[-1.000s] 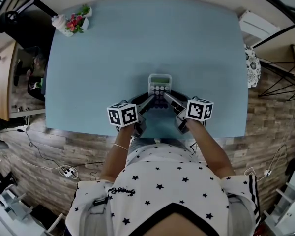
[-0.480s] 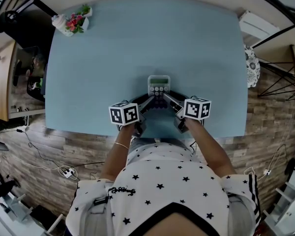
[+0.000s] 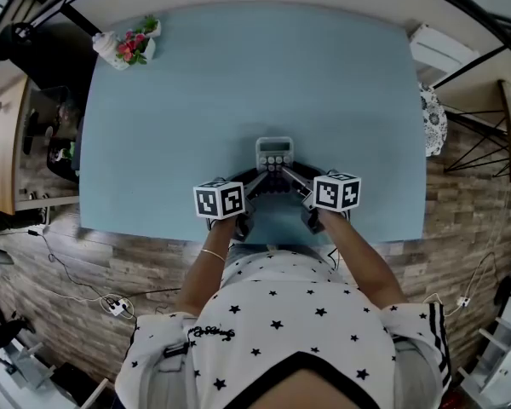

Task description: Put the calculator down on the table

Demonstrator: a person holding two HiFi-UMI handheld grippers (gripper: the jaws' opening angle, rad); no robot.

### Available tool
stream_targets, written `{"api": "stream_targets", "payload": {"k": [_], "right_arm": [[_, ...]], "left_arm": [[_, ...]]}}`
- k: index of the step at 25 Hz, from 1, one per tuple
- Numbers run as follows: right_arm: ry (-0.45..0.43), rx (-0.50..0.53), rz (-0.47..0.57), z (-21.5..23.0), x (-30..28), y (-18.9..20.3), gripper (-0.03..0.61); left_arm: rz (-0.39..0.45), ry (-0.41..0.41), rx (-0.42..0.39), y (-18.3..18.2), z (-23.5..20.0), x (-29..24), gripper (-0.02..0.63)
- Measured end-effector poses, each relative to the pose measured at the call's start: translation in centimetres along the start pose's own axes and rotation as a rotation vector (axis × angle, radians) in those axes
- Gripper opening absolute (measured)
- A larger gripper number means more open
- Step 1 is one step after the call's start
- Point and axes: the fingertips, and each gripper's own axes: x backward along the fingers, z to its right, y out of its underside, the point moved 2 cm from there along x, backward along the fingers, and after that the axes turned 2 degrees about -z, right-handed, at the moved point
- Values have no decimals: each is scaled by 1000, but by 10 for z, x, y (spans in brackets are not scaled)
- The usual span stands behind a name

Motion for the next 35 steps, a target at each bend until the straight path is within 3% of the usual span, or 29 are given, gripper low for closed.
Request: {"api": "stream_targets", "payload": {"k": [11,35], "right_arm": [[49,73,-27,4,-1,-1,155],[110,97,-77,10,-5,-3,162]], "left_arm": [[-14,-53,-11,-1,-1,-4,163],[-39,-160,-35,-10,-1,-10,169]]}}
